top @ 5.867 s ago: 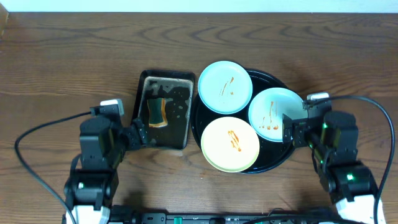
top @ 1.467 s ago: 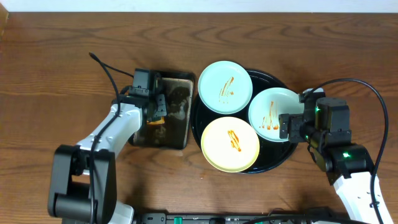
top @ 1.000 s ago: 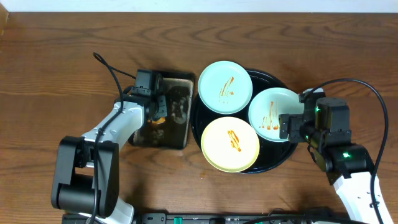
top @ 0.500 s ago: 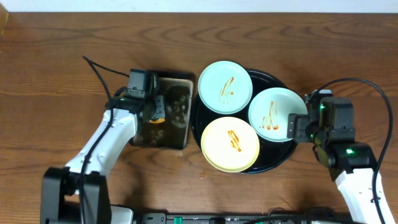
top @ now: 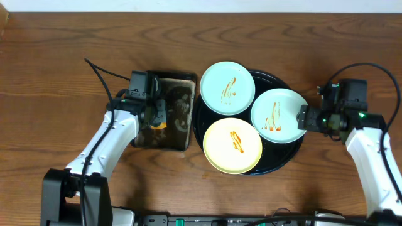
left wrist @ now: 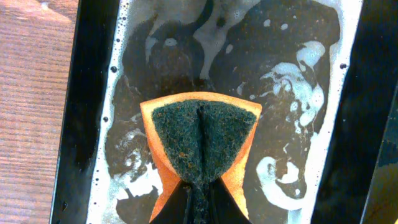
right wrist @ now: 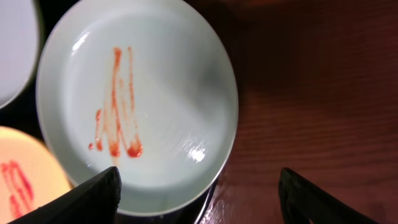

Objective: Clean dirty plates on tray and stack at the side
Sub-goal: 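Grasp the rim of the right pale green plate with the right gripper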

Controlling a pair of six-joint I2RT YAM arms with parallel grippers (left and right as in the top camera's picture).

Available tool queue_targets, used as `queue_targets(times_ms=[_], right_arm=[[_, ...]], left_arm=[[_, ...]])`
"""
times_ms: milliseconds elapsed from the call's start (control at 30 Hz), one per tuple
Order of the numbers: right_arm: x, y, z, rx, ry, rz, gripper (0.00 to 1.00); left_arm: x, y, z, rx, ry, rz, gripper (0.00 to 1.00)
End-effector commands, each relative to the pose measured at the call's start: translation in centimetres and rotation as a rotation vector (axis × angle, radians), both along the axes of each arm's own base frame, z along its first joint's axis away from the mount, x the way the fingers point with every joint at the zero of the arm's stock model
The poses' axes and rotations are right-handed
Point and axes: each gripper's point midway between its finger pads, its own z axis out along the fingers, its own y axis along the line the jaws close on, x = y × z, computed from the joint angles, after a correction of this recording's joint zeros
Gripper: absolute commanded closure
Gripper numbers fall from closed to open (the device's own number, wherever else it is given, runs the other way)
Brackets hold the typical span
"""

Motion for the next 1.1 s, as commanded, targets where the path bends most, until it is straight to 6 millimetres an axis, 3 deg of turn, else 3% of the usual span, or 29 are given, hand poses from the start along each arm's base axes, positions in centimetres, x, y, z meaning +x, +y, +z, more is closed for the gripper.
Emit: queue_targets(times_ms=[0, 100, 200, 367, 567, 667, 833, 1067], right_arm=[[1.2, -0.7, -0.1, -0.022, -0.020, 0.004, 0.24], [1.9, -1.1, -0.6, -0.025, -0.027, -0.007, 0.34], [2.4, -1.3, -1.5, -0.024, -0.017, -0.010, 0.50], [2.7, -1.3, -4.0, -0.019, 0.038, -0.009, 0.52], [3.2, -1.5, -5.6, -0.021, 0.058, -0.012, 0.52], [3.4, -1.5, -5.6, -0.022, 0.052, -0.011, 0.58], [3.2, -1.5, -5.6, -0.021, 0.059, -0.012, 0.80], [2.5, -1.4, -6.0, -0.018, 0.088, -0.011, 0.86]], left_arm=[[0.3, -0.2, 0.2, -0.010, -0.001, -0.001, 0.93], [0.3, -0.2, 0.2, -0.010, -0.001, -0.001, 0.92], [0.3, -0.2, 0.2, -0.010, -0.001, -0.001, 0.93], [0.3, -0.2, 0.2, -0.010, -0.001, -0.001, 0.93], [0.3, -0.2, 0.2, -0.010, -0.001, 0.000, 0.93], [0.3, -0.2, 0.2, -0.010, -0.001, 0.000, 0.93], [0.3, -0.2, 0.2, -0.015, 0.000, 0.013, 0.93], [0.3, -0.2, 0.2, -0.015, 0.000, 0.013, 0.93]])
